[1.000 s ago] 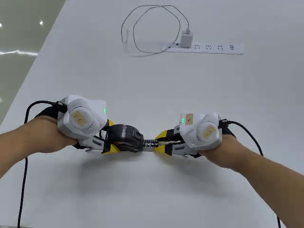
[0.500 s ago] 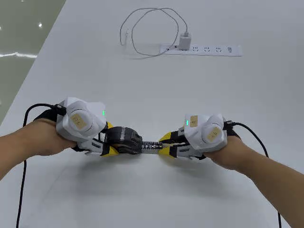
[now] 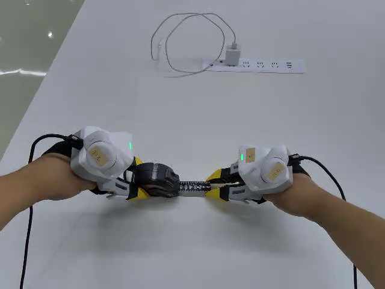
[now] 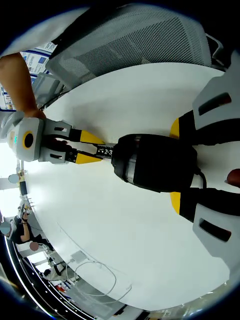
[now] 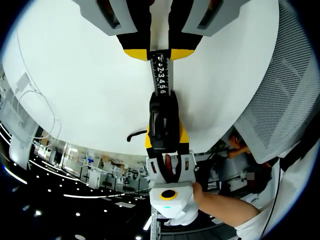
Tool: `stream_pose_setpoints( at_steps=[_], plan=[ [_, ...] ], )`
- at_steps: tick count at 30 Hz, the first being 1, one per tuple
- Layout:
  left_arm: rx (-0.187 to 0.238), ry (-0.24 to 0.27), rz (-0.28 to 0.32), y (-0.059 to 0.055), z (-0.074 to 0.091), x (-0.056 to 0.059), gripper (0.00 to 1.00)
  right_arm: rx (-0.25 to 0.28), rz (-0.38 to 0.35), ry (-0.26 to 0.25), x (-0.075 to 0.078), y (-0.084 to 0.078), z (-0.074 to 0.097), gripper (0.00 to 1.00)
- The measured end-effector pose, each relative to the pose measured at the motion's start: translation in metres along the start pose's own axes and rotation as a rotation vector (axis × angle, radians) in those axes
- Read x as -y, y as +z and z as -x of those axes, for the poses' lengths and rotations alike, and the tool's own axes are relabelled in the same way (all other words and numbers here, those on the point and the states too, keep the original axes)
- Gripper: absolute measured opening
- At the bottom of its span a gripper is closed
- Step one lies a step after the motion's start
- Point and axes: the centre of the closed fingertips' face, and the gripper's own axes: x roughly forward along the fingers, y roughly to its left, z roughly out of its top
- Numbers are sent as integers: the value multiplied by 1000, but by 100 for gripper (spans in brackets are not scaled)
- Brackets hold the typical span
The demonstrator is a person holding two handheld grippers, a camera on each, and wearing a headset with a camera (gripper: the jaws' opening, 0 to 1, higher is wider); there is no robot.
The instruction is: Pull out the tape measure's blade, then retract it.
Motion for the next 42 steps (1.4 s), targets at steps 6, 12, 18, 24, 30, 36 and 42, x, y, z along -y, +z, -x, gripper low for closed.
stream_pose_setpoints(
  at_steps=[6,12,18,24,30,36,42],
  plan=[
    [-1,1,0,0,0,0,27,-7,0,-2,0,-3,3,8],
    [0,1,-1,0,-1,0,27,-16,-3,-7,1,-7,8,8],
    [-1,1,-2,0,-1,0,27,-25,-8,-9,2,-12,13,8],
    [-1,1,-2,1,-1,1,27,-32,-11,-10,2,-16,16,8],
    [-1,2,-3,2,0,2,27,-36,-13,-12,3,-18,19,8],
    [-2,2,-3,2,0,3,27,-41,-17,-15,4,-21,23,7],
    [-2,3,-1,2,1,3,27,-47,-17,-19,4,-24,27,7]
  ],
)
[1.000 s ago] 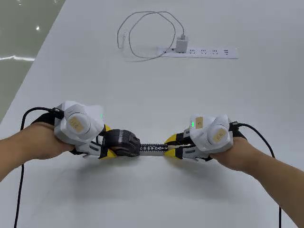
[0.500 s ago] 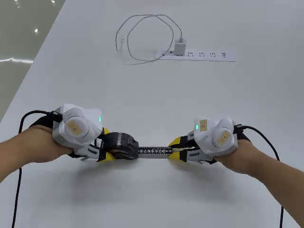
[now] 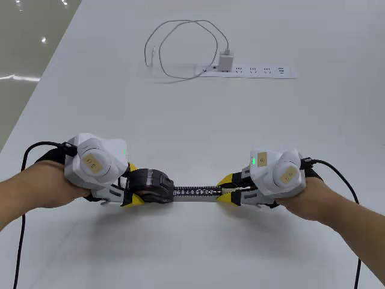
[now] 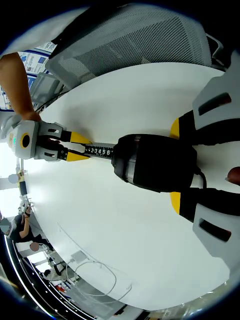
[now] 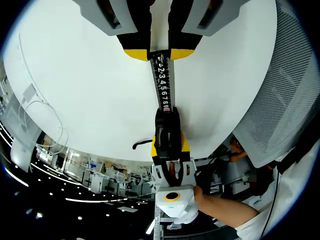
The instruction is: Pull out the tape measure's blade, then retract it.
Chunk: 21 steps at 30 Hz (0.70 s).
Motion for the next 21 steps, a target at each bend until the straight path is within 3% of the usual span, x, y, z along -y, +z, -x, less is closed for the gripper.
stream_pose_setpoints(
  at_steps=[21],
  plan=[
    [-3,0,-1,0,0,-1,27,-29,-2,-19,4,-15,16,7]
  ],
)
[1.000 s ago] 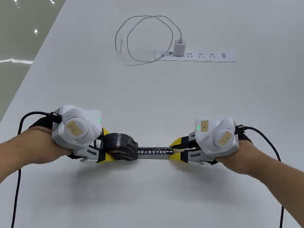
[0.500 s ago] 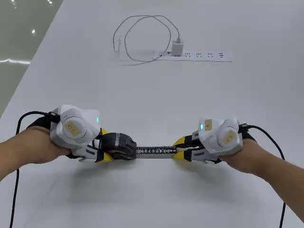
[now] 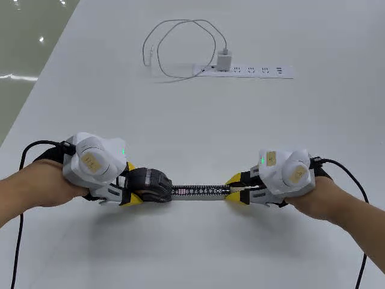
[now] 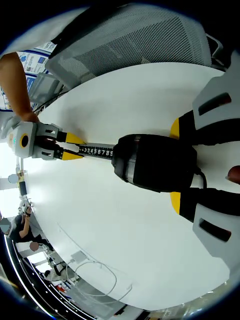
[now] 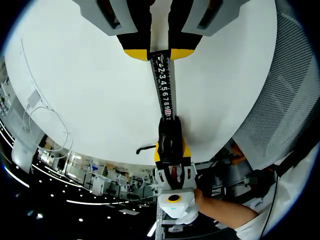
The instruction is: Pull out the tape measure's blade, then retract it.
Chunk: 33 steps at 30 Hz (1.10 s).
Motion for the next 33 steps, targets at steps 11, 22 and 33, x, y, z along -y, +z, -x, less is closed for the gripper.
stream_pose_setpoints(
  at_steps=[11,22,33],
  plan=[
    [-1,1,0,-1,-1,-1,27,-18,-2,-8,2,-10,10,7],
    [-2,3,0,0,-1,0,27,-29,-7,-15,3,-16,15,7],
    [-3,3,-1,1,0,1,27,-45,0,-20,4,-22,20,7]
  ],
)
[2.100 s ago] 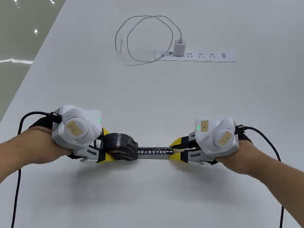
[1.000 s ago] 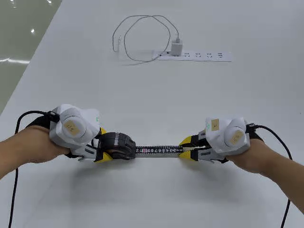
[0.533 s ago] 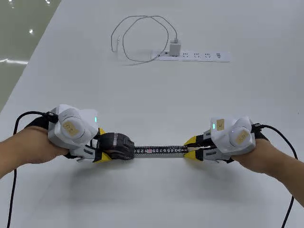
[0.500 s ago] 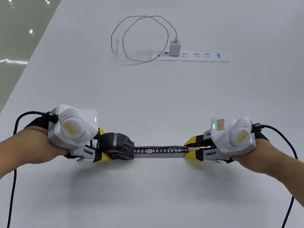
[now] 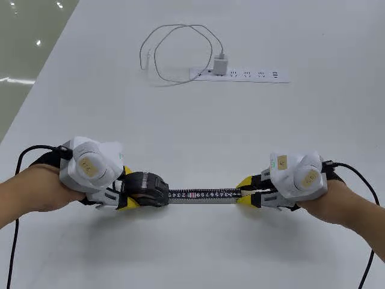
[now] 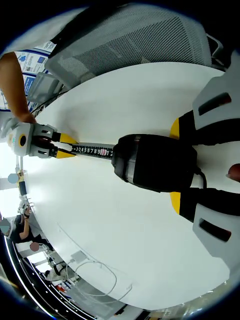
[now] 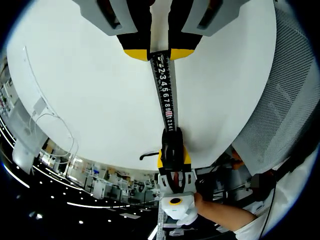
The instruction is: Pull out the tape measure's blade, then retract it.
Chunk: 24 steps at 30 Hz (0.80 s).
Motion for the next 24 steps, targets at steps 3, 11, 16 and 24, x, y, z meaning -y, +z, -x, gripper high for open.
stream_pose_setpoints(
  at_steps=[3,11,16,24],
  plan=[
    [-1,0,1,0,0,0,27,-2,-2,-2,0,-1,2,7],
    [-1,-1,0,0,0,0,27,-10,1,-6,2,-5,7,7],
    [0,-1,0,-1,0,-1,27,-16,3,-11,2,-8,11,7],
    [-3,0,0,0,0,-1,27,-26,0,-17,3,-16,17,7]
  ],
)
